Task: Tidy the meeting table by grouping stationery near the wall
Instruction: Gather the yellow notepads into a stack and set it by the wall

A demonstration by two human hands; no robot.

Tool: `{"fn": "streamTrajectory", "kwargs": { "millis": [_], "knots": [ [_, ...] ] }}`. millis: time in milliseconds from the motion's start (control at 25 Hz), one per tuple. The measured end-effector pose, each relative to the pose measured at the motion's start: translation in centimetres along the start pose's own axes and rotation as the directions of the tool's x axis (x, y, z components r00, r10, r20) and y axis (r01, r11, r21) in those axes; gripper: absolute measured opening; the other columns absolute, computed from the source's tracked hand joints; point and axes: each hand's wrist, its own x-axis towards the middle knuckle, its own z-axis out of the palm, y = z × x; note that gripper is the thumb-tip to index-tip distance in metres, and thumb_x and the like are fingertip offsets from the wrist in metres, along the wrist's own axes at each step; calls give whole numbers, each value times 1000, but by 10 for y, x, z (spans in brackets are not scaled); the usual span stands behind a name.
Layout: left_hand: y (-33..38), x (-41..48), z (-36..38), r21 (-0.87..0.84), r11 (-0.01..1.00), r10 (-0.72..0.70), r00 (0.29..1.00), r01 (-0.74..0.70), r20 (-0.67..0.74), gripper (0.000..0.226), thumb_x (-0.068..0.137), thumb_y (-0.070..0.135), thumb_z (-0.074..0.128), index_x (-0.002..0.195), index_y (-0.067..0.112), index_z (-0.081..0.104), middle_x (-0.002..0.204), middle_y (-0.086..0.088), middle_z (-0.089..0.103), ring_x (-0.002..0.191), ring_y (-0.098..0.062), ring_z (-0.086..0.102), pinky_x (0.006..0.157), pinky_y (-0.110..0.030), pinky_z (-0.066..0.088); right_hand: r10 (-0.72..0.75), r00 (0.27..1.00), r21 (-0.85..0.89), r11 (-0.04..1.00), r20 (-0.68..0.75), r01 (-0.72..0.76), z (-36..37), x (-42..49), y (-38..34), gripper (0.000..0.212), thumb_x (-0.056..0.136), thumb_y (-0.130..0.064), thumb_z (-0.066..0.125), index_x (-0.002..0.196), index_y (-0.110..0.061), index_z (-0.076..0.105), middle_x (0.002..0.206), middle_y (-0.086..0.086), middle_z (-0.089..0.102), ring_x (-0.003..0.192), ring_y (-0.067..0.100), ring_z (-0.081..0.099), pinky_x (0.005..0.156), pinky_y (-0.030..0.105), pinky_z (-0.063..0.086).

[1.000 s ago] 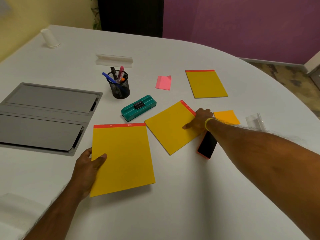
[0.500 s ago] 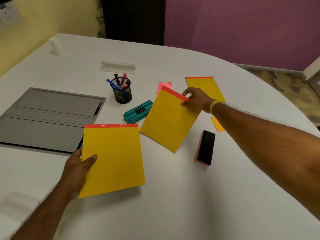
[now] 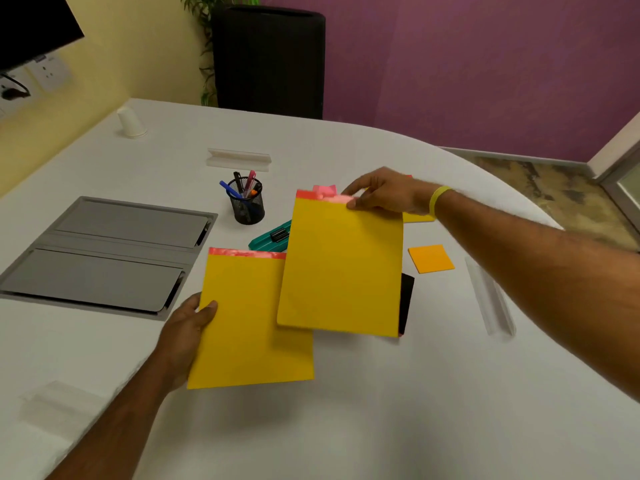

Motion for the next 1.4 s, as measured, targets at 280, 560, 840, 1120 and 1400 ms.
{"fn": "streamTrajectory", "kwargs": {
  "millis": [280, 560, 840, 1120, 1400],
  "knots": [
    [-3, -42, 69, -97, 994, -33, 989, 47, 144, 30, 100, 30, 45, 126, 21, 56, 120, -10, 67, 106, -34, 64, 92, -53, 51, 53, 995, 1, 999, 81, -54, 73, -34, 22, 38, 96, -24, 60, 131, -12, 60, 133, 12, 60, 119, 28, 57, 107, 46, 44],
    [-30, -63, 109, 2, 1000, 11, 987, -11, 158, 33, 93, 25, 60, 125, 23, 54, 119, -6, 66, 100, -27, 66, 80, -43, 55, 78, 984, 59, 996, -163, -70, 103, -65, 61, 35, 90, -27, 69, 122, -14, 68, 108, 4, 68, 99, 17, 60, 88, 27, 50],
    [-21, -13, 134, -88, 996, 38, 997, -33, 61, 37, 93, 21, 59, 129, 15, 55, 116, -9, 67, 97, -30, 67, 74, -39, 55, 275, 805, 186, 961, -525, -207, 43, -48, 150, 21, 84, -30, 75, 93, -12, 68, 82, 2, 66, 77, 15, 60, 68, 21, 45],
    [-9, 59, 165, -144, 988, 57, 998, -56, 4, 34, 95, 22, 57, 128, 18, 55, 115, -13, 66, 94, -32, 66, 77, -41, 53, 445, 663, 272, 895, -602, -353, 2, 12, 236, 29, 83, -34, 74, 93, -12, 59, 97, 9, 64, 95, 27, 59, 80, 34, 48],
    [-9, 122, 198, -150, 986, 75, 997, -74, -4, 32, 95, 22, 58, 127, 18, 55, 114, -9, 67, 96, -29, 66, 79, -41, 53, 602, 551, 243, 771, -578, -588, -14, 93, 285, 84, 78, -55, 72, 137, -7, 38, 139, 20, 40, 130, 38, 38, 105, 50, 37]
  ]
}}
